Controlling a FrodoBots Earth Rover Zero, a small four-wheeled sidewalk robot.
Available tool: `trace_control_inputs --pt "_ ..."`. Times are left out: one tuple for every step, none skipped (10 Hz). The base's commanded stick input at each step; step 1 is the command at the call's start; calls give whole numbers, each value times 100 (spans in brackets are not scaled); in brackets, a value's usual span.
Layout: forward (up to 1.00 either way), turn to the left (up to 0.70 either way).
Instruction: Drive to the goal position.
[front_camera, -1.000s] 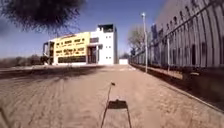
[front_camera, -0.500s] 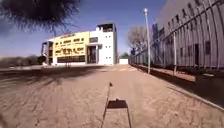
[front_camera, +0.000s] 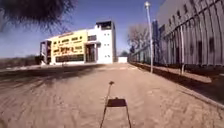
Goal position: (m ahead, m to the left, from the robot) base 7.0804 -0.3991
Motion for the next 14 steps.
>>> trace_control_inputs --pt "100 0" --pt "100 0" --pt "100 0" --pt "100 0" --pt "100 0" --pt "100 0" --pt "100 0" --pt "100 0" --pt "100 0" --pt "100 0" --pt "100 0" --pt "100 0" --pt "100 0" --pt "100 0"
